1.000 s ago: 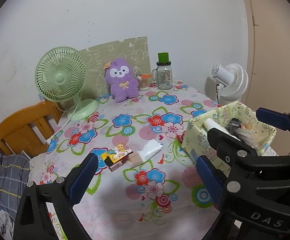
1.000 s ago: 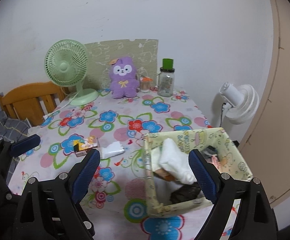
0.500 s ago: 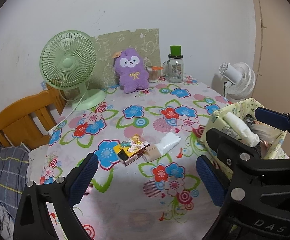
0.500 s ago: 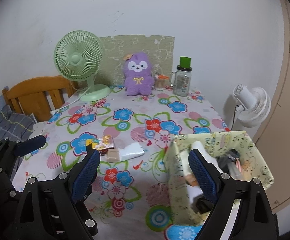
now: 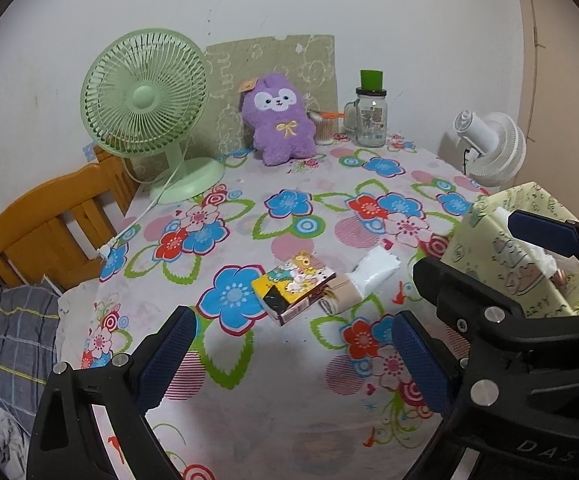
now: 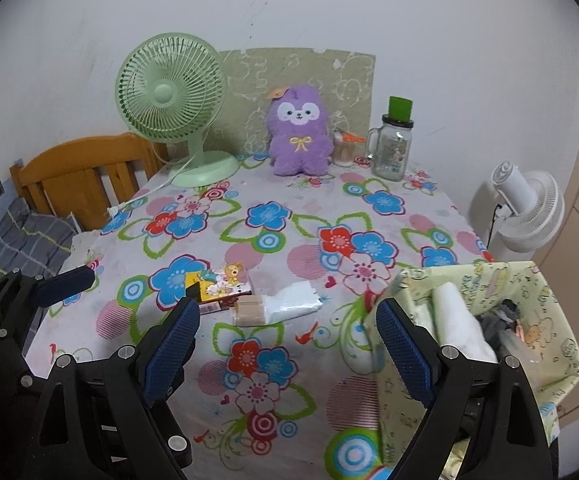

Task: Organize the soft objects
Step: 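Withdraw both grippers from the box toward the remaining table items, then move the left gripper to the yellow cartoon box while the right gripper approaches the tan roll and white bag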

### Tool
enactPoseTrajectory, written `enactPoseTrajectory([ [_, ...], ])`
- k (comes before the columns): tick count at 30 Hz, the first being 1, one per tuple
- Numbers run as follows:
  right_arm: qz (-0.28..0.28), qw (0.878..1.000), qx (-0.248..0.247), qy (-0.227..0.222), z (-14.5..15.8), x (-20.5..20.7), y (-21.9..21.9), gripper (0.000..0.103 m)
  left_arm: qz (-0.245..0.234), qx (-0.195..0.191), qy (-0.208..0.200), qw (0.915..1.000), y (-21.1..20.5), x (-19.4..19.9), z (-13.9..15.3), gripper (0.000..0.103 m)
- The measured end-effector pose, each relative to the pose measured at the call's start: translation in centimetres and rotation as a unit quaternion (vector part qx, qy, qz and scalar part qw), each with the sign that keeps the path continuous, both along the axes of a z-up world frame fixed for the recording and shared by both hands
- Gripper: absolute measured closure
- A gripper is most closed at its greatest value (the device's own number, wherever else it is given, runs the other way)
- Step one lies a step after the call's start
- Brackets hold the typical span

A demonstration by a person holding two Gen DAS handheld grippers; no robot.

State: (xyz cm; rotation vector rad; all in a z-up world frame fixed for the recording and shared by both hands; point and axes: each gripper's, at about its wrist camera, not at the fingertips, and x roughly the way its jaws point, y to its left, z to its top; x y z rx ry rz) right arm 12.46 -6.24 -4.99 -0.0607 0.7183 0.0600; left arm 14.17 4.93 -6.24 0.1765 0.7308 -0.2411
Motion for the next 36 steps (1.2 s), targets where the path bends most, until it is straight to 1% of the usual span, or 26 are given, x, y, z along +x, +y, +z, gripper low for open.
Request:
enactPoseTrajectory([
  [8,0.007,1.000,-0.001,0.014,-1.3,1.7,0.7,0.011,-0.004,-0.001,0.013,0.9999,0.6,1.4,-1.1,0.004],
  [11,0.006,1.000,-0.001,0.020,-1.7,2.4,0.9,0.011,-0.006,-0.002,0.026,0.9996,0.6,2.3,-1.6,0.004],
  [15,0.005,1.000,0.002,0.026,-2.3,3.3,0.9,0.011,-0.009,-0.005,0.028,0.9995,0.7,3.0,-2.1,0.004],
  [19,0.002,0.999,0.004,0.033,-3.0,4.1,1.1,0.011,-0.018,-0.001,0.023,0.9996,0.7,3.7,-2.6,0.009],
  [22,0.002,0.999,0.006,0.037,-3.4,4.7,1.2,0.011,-0.025,-0.003,0.026,0.9993,0.7,4.3,-3.0,0.010],
  [28,0.010,0.999,-0.004,0.049,-4.4,6.1,1.4,0.011,-0.040,0.015,0.016,0.9990,0.2,4.9,-3.8,0.010],
  [30,0.010,0.999,-0.002,0.052,-4.7,6.4,1.4,0.011,-0.045,0.022,0.018,0.9986,0.0,5.3,-4.0,0.010],
  [33,0.007,0.998,0.006,0.059,-5.2,7.0,1.1,0.011,-0.047,0.020,0.027,0.9983,0.1,5.9,-4.5,0.010],
  [36,0.007,0.998,0.006,0.063,-5.8,7.6,1.0,0.011,-0.053,0.031,0.028,0.9977,-0.2,6.4,-4.9,0.010],
])
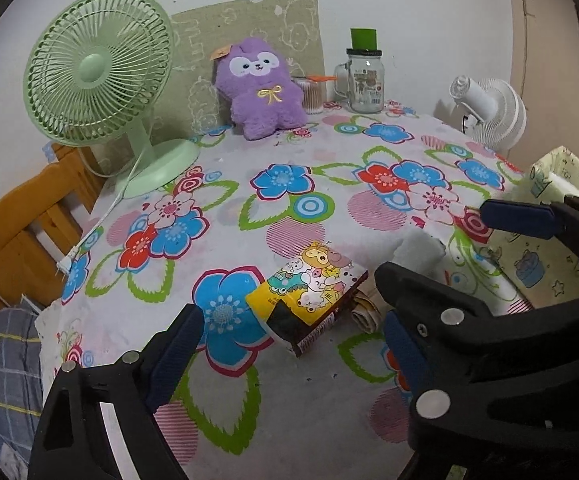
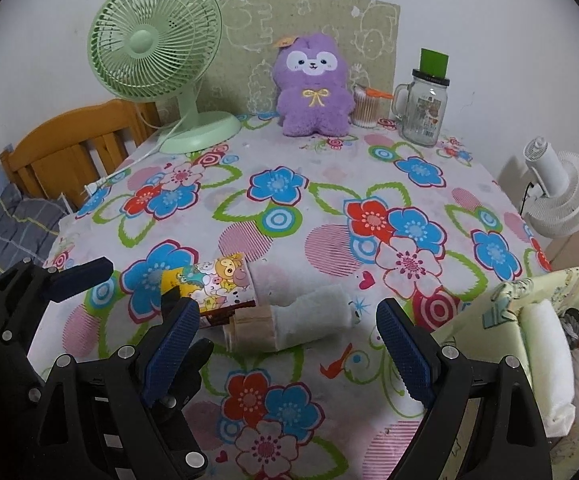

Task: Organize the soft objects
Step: 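Move the left gripper to the yellow cartoon box while the right gripper approaches the tan roll and white bag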

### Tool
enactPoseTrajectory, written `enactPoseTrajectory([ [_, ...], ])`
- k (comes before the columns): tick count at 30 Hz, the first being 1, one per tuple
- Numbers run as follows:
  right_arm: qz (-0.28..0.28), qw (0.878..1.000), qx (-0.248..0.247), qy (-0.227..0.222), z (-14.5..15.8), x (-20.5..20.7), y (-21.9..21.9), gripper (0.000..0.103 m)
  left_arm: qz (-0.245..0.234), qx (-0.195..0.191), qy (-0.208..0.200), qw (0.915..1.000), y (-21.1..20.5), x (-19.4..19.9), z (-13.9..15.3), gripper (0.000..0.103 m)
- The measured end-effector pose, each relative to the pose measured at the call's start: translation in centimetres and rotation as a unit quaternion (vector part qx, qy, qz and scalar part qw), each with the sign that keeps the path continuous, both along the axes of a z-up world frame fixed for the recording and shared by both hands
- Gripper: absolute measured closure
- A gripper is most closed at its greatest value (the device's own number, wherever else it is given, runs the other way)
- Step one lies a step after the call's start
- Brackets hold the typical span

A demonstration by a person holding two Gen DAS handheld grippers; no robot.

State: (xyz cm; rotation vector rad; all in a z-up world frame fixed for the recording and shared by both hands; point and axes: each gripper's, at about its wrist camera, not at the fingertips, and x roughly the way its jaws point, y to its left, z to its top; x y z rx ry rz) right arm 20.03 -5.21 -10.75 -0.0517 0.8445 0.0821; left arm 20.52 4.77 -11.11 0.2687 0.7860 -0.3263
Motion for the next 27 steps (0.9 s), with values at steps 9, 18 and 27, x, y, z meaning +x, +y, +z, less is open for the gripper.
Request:
enactPoseTrajectory([
  [9,-0.002,1.000,-0.002,0.022,-1.8,1.6,-0.4,0.011,-0.019,-0.007,0.040,0.9990,-0.2,2.0,-1.9,0.010],
  [18,-0.011,0.999,0.009,0.043,-3.3,2.8,-1.1,0.011,-0.012,-0.013,0.049,0.9986,0.1,3.8,-3.5,0.010],
  [27,-0.017,0.998,0.024,0.057,-4.1,3.5,-1.4,0.011,-0.030,-0.018,0.051,0.9981,-0.4,3.8,-3.6,0.025],
])
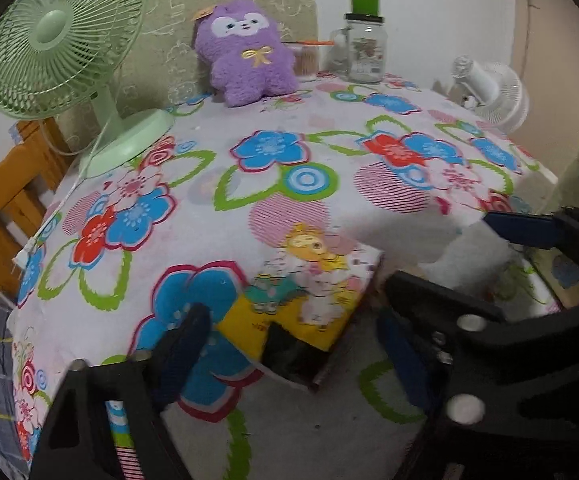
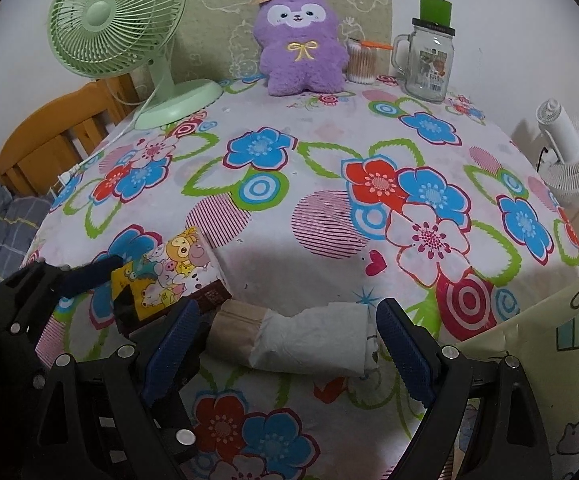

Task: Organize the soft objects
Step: 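Move the left gripper to the yellow cartoon box while the right gripper approaches the tan roll and white bag, then close the left gripper on the yellow cartoon box while the right gripper grasps the white bag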

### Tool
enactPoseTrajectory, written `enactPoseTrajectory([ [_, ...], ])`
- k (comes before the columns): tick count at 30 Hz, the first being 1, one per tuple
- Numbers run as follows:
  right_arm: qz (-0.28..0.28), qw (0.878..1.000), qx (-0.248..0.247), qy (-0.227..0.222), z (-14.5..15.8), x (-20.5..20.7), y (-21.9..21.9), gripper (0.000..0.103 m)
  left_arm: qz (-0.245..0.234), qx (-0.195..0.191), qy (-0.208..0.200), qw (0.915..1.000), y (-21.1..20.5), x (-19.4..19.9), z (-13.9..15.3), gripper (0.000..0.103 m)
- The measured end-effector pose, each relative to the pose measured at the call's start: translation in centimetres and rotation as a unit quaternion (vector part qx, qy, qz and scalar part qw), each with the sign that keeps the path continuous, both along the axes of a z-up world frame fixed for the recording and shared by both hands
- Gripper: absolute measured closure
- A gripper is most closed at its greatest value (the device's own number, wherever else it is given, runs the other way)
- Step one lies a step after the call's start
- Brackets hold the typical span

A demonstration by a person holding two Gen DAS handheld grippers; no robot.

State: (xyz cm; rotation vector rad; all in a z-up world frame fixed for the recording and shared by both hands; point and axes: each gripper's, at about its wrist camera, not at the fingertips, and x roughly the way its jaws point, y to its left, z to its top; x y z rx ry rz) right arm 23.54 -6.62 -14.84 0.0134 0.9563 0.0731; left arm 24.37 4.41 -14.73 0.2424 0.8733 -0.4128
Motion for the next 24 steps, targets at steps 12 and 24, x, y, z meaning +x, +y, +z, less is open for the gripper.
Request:
enactPoseTrajectory([
  [12,-0.020,0.999,-0.005,0.034,-1.0,0.0,0.0,0.011,-0.016,0.047,-0.030,0.9983,-1.2,-2.1,0.3,0.053],
  [24,0.002,1.000,-0.006,0.020,-1.3,-1.6,1.0,0.022,0.019,0.039,-0.018,0.9989,0.0,-4.4,0.3,0.053],
])
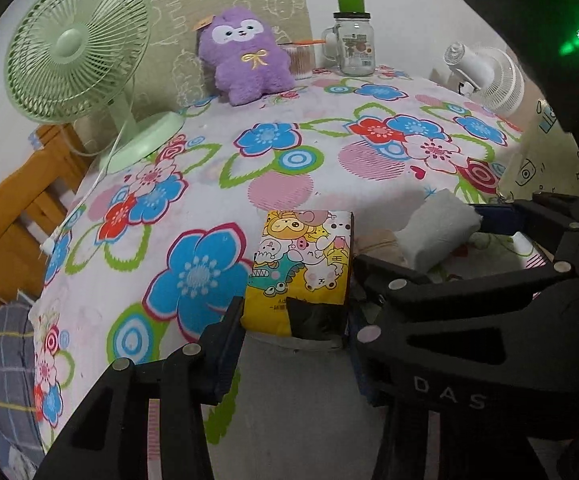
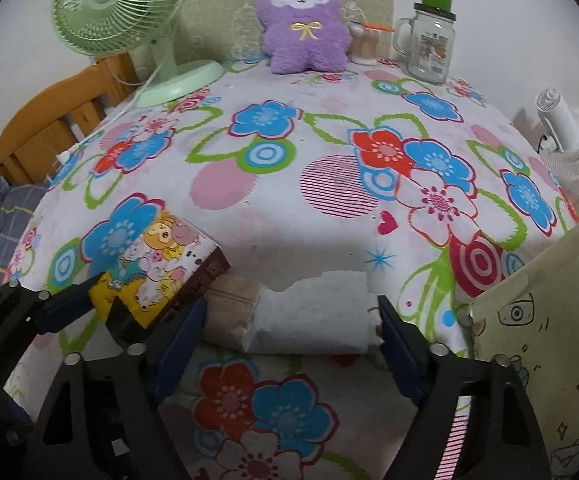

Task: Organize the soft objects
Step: 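Close the left gripper on the yellow cartoon box while the right gripper grasps the white bag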

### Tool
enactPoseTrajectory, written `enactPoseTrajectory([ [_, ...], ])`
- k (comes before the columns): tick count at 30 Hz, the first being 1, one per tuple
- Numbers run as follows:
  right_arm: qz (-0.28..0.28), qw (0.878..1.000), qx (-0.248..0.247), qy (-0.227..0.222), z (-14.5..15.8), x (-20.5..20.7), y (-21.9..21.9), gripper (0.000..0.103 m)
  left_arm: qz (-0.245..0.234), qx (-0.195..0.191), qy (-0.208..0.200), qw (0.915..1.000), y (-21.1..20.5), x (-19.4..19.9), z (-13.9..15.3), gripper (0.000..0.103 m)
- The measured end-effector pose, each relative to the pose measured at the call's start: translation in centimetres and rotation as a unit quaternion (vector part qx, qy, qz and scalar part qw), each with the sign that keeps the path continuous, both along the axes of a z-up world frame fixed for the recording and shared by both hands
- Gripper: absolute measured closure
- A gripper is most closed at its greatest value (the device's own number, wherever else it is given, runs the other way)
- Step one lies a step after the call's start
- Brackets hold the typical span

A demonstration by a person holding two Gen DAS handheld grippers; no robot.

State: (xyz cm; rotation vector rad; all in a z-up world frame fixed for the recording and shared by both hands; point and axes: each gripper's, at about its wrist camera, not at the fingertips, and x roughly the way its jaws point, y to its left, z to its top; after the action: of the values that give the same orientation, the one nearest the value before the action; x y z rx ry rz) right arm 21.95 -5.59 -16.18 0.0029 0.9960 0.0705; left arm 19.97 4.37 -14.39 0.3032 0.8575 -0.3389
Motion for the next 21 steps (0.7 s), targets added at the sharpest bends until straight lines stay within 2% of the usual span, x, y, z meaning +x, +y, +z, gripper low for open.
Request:
enactPoseTrajectory([
  [3,0.005,1.000,0.002,-0.002,0.1,-0.3,0.2,0.029,0.010,-0.003,0.004,0.9999,0.1,-0.3,0.0,0.049],
  [4,0.006,1.000,-0.001,-0.003,0.1,-0.5,0.2,0.031,0.012,-0.007,0.007,0.9999,0.2,-0.4,0.0,0.042],
  [5,0.009,1.000,-0.004,-0.005,0.1,-0.6,0.2,0.032,0.013,-0.014,0.013,0.9997,0.2,-0.3,0.1,0.031],
  [6,0.011,1.000,-0.007,-0.006,0.1,-0.7,0.3,0.033,0.013,-0.018,0.015,0.9996,0.2,-0.3,0.1,0.026],
  [13,0.005,1.000,0.002,-0.010,0.6,-1.2,-0.5,0.038,0.015,-0.002,-0.001,0.9999,-0.6,0.0,0.0,0.021],
  [16,0.002,1.000,0.002,-0.013,0.8,-1.2,-0.8,0.039,0.021,-0.006,0.005,0.9998,-0.6,0.7,-0.2,0.021],
  [18,-0.002,1.000,0.007,-0.013,0.9,-1.1,-1.1,0.039,0.017,-0.023,0.017,0.9994,-0.4,1.0,-0.2,0.032],
  [20,-0.004,1.000,0.010,-0.012,0.9,-1.1,-1.3,0.040,0.003,-0.044,0.033,0.9985,-0.5,1.0,-0.1,0.051],
  [21,-0.004,1.000,0.008,-0.013,0.9,-1.2,-1.4,0.041,0.003,-0.040,0.032,0.9987,-0.6,0.9,0.0,0.052],
])
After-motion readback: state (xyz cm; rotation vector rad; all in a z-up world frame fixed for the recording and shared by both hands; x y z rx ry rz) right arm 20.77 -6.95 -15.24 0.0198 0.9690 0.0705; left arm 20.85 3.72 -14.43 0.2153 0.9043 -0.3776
